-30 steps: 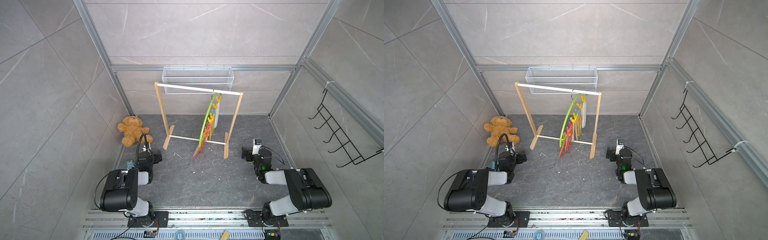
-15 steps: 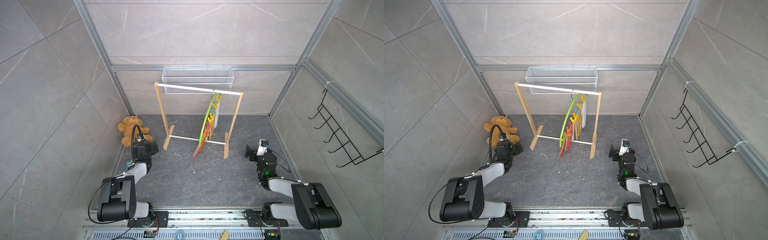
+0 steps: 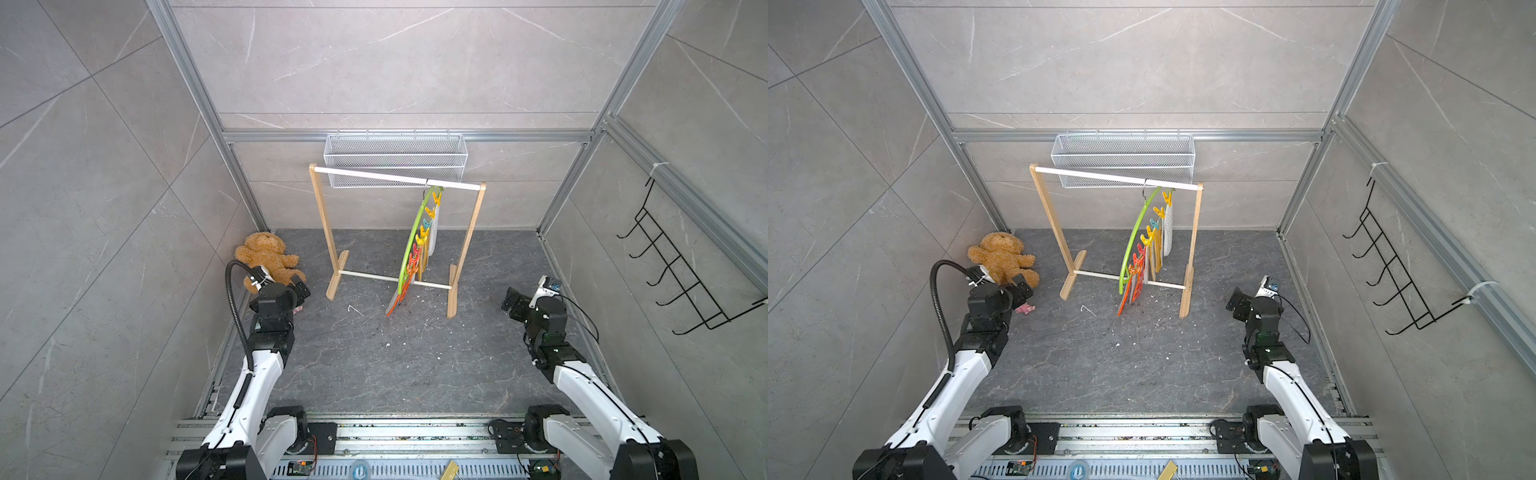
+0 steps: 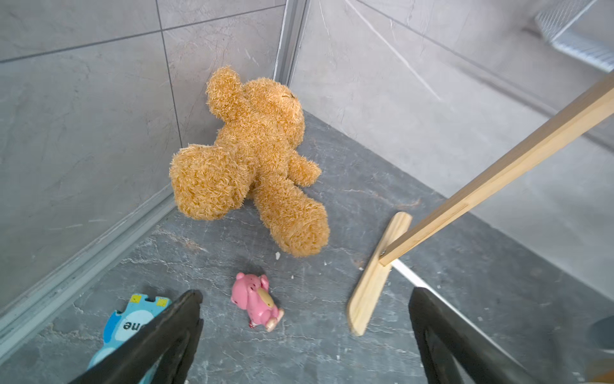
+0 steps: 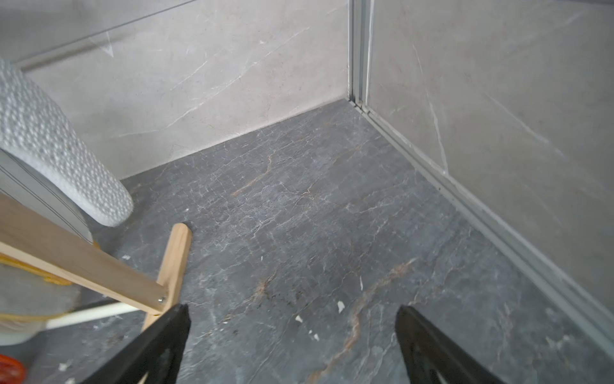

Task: Take the shoe insoles off the hanger
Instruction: Adjust the clothesline at the center of the board.

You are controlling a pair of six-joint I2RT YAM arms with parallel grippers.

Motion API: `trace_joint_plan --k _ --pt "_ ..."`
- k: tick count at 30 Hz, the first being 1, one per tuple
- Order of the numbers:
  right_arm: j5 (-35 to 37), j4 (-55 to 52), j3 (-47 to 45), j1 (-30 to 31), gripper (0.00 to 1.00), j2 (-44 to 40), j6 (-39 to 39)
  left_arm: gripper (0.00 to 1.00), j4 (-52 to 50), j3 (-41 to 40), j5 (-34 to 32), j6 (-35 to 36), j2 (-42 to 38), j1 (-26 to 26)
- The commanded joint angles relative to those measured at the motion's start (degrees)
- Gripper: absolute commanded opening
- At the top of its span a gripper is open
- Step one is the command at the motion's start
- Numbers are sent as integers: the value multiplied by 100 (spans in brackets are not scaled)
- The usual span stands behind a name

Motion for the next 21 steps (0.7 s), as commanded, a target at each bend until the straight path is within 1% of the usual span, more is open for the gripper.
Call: trace_joint_plan --k 1,3,6,8,9,11,13,16,18,21 --pt "-570 -1674 602 12 99 -135 985 100 -748 233 305 -780 -236 22" --pt "-1241 -1950 880 -37 100 -95 1326 100 -846 263 757 -860 -334 45" --pt "-2526 -2118 1232 -112 100 112 1774 99 -963 439 1808 -802 -288 76" --pt "-3459 -2075 1425 -143 95 301 1843 94 -1122 619 2404 -709 -174 81" --pt "-3658 -2083 1473 -140 95 319 1889 93 -1175 676 2571 -685 -141 76" --pt "-3802 -2066 1490 -138 96 197 1953 92 -1215 751 2919 -612 -66 84" --pt "-3824 -2078 1507 -143 97 -22 1844 90 -1150 799 3225 -548 -34 83" --pt "-3878 -2237 1672 -138 98 -192 1665 87 -1047 872 3521 -496 13 82" --pt "-3815 -2547 1883 -141 99 -184 1467 83 -957 917 3514 -421 2 85" --pt "-3382 -3062 2239 -140 100 -173 1116 82 -665 899 3177 -236 -90 76"
